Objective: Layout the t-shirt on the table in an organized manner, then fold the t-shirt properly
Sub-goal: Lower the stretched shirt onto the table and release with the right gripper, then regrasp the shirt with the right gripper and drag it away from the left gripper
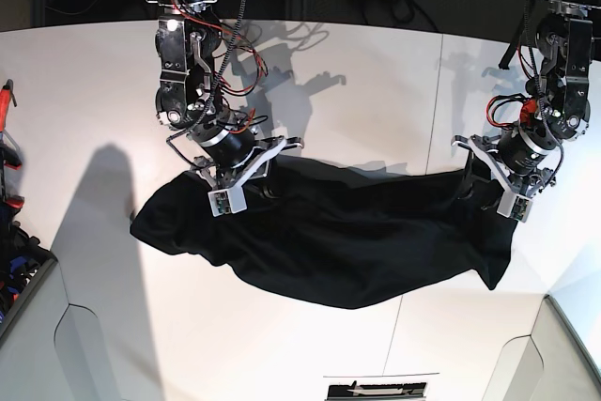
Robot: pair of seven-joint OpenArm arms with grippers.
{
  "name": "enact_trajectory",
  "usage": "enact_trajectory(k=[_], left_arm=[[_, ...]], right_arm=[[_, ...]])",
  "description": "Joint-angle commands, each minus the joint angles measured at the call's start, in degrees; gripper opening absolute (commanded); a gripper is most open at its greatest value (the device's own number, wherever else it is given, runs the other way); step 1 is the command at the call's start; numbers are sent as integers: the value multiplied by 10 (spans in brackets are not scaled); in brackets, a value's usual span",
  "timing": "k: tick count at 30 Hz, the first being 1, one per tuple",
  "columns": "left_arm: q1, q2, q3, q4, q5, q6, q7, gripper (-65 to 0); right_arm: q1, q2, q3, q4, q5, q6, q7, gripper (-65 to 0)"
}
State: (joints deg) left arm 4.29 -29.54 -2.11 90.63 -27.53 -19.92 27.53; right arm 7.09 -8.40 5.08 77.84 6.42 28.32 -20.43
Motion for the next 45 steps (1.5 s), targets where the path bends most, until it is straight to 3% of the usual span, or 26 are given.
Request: enact_trajectory(k=[1, 9, 14, 20, 27, 28, 31, 33, 37, 42, 45], left_arm=[[-8, -10, -5, 7, -4, 0, -11, -354], [-5, -10, -6, 7, -4, 0, -12, -354], [-3, -11, -7, 7, -5, 0, -10, -354], [5, -12, -14, 7, -5, 0, -2, -354], [16, -11, -58, 8, -20, 15, -2, -354], [16, -11, -63, 8, -23, 15, -2, -354], [16, -11, -70, 8, -31, 14, -3, -354], [16, -11, -70, 8, -31, 12, -3, -354], [16, -11, -70, 8, -31, 12, -2, -354], [16, -11, -70, 8, -33, 12, 20, -354], [16, -11, -70, 8, -69, -17, 38, -354]], right_arm=[[11, -3, -2, 37, 26, 16, 7, -650], [-70, 0, -2, 368, 120, 20, -154, -650], [-159, 37, -2, 505, 137, 19, -182, -650], [-268, 86, 9, 540, 133, 19, -206, -650], [-308, 94, 104, 539, 138, 0, -206, -650], [-307, 94, 118, 539, 140, 0, -205, -634], [-304, 94, 155, 539, 172, -1, -193, -321], [-303, 93, 172, 539, 181, -1, -164, -198], [-278, 93, 199, 539, 173, -25, -158, -201], [-239, 93, 214, 510, 118, -76, -154, -201], [-205, 93, 212, 439, 120, -91, -154, -201]])
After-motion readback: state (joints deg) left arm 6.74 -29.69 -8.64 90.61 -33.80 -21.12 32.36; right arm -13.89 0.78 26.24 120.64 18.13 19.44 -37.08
